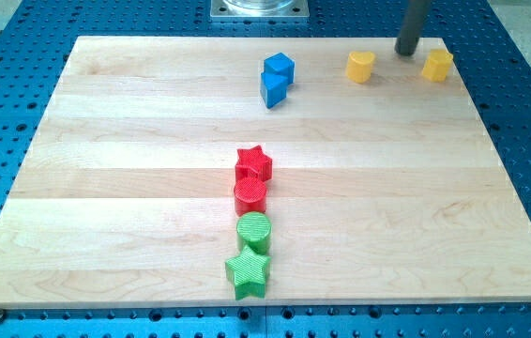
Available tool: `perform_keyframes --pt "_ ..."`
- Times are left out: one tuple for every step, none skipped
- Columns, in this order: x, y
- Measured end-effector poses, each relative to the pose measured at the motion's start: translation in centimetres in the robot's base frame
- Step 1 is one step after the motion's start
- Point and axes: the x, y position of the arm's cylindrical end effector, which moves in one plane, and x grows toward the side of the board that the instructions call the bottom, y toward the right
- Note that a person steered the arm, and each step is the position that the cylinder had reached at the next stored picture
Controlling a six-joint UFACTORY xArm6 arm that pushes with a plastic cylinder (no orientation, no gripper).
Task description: Move the hexagon to the top of the heart
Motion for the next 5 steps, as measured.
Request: perform_keyframes --pt "0.0 4.1" --pt "3.2 6.0" --pt "7.7 6.0" --pt "8.7 4.0" --pt "7.4 1.8"
